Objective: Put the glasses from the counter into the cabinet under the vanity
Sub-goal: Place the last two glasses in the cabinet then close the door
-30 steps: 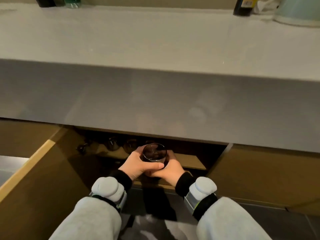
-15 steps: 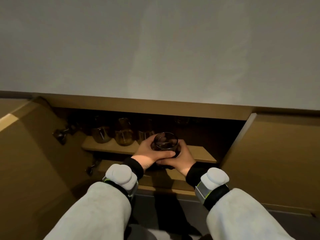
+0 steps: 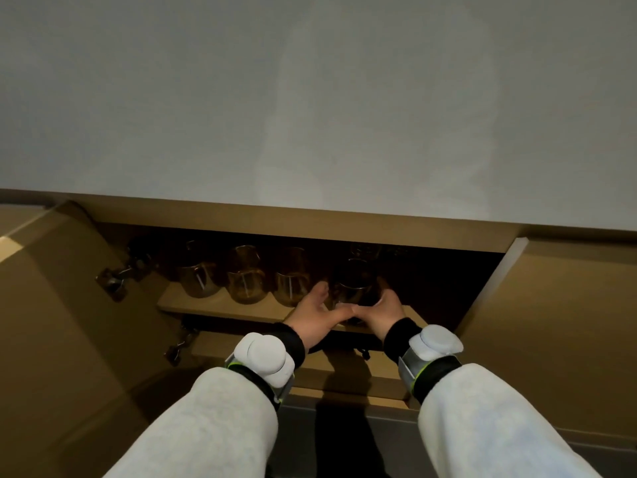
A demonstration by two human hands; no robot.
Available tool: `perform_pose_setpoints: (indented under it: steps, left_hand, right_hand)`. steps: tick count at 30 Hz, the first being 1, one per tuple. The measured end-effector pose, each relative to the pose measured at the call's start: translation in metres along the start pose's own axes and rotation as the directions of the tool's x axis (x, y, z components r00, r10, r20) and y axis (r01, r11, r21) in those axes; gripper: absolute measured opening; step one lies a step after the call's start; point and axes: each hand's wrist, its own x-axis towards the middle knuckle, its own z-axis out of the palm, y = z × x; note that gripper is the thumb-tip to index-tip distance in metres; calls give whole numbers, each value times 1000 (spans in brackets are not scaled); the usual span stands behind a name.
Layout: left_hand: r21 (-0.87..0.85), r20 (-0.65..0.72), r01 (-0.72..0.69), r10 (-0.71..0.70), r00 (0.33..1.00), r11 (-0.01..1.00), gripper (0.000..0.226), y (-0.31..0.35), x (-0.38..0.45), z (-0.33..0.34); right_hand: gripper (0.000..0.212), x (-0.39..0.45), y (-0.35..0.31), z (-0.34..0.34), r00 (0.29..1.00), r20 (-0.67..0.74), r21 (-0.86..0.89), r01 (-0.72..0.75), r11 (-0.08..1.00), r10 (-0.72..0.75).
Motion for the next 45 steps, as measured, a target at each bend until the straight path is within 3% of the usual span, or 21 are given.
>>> perform_pose_setpoints:
  steps: [6,16,25,29,33,36,38,45]
  left_hand:
    - [-18,-5,5,-5,1000,1000,89,-4,4,-1]
    - [-55,-30,20,-22,999,998,84,-3,6,-1]
    - [-62,-78,26,-31,996,998,82,1,-2,-8]
    - [-63,-105,4,-11,994,998,65,6,-15,-17]
    - [-76,-155,-39,27,988,996,44,19,-28,-27]
    - [-113,-214,-77,52,975,991,37,29,-36,-30]
    - [-181,-236,-110,65,970,977,35,32,-42,-32]
    - [-225,-303,-188,115,946,956,26,42,-63,-47]
  right_hand:
    - [79,9,8,8,999,3,-11,-37,999,37]
    - [76,19,3,12,999,20,-11,-37,999,37]
    - [103,18,-1,9,997,31,-94,-68,993,71]
    - [105,1,-8,1,1000,-15,60,-8,998,8]
    - [88,-17,-18,-7,993,-113,189,55,980,-34]
    - [40,-28,-30,-13,975,-198,248,147,957,-98]
    - [22,-38,-39,-14,966,-205,251,208,945,-158]
    - [16,-60,-71,7,959,50,314,251,916,-280]
